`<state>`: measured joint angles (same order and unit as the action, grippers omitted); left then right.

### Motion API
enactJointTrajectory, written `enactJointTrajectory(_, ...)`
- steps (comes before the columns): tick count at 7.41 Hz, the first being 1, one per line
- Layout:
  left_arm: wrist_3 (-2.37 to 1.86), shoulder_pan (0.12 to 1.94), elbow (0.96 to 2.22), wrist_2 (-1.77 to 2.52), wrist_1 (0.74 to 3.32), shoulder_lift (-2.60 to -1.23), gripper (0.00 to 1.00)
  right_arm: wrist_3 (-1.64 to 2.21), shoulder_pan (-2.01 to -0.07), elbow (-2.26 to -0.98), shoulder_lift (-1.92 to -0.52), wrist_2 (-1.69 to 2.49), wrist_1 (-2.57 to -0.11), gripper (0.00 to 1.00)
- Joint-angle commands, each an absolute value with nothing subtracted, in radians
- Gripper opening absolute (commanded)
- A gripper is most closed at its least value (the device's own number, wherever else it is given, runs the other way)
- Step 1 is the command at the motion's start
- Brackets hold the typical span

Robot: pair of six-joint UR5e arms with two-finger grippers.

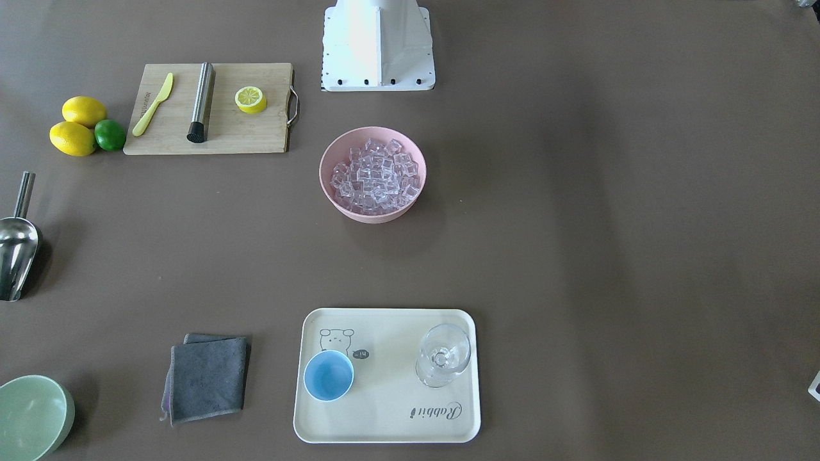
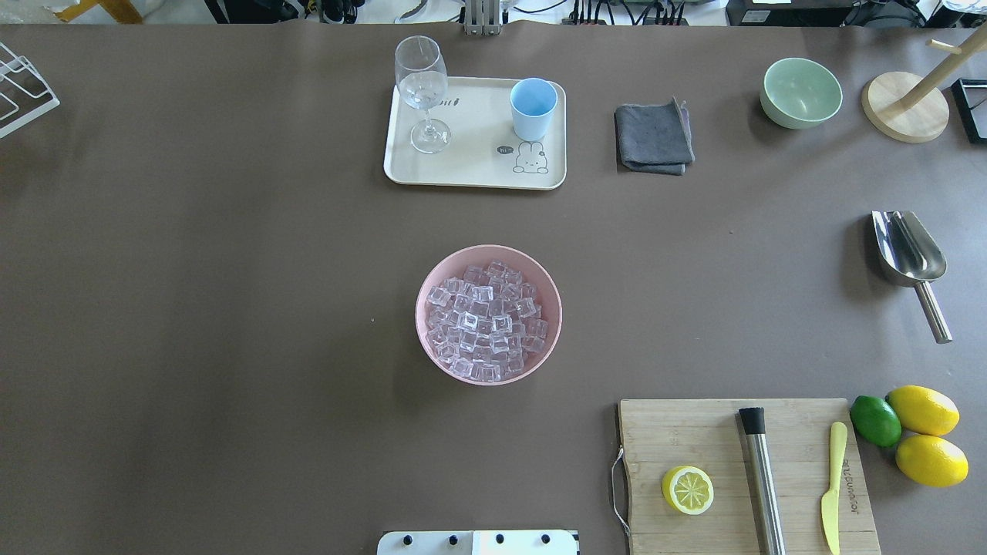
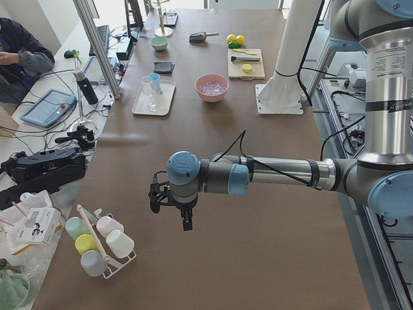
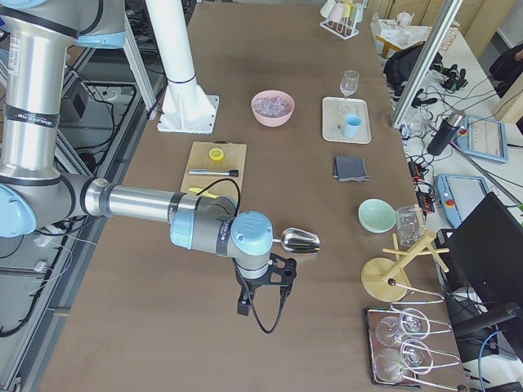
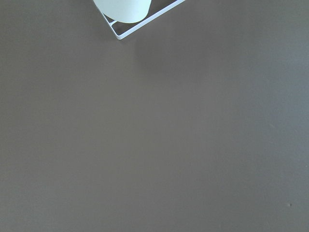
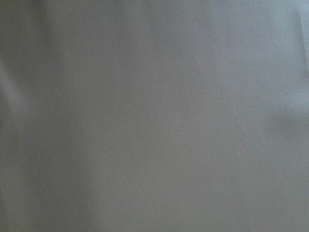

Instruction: Put ice in cup with scoop

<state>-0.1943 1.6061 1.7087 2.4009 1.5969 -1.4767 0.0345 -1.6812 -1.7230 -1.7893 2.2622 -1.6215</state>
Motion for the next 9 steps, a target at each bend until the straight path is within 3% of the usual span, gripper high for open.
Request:
enactJointTrajectory(1, -0.193, 1.606, 1.709, 2.401, 1.591, -1.479, 0.98, 0.032, -1.681, -1.709, -1.770, 2.276, -1.621, 1.00)
enactJointTrajectory(6, -0.189, 1.589, 1.703, 2.401, 1.595, -1.477, 0.98, 0.035, -1.681, -1.719, -1.773, 2.321, -1.621, 1.00)
enactJointTrajectory(9, -0.198, 1.377, 1.777, 2.347, 1.600, -1.529, 0.98, 0.046, -1.652, -1.801, -1.769, 2.379, -1.620, 1.00)
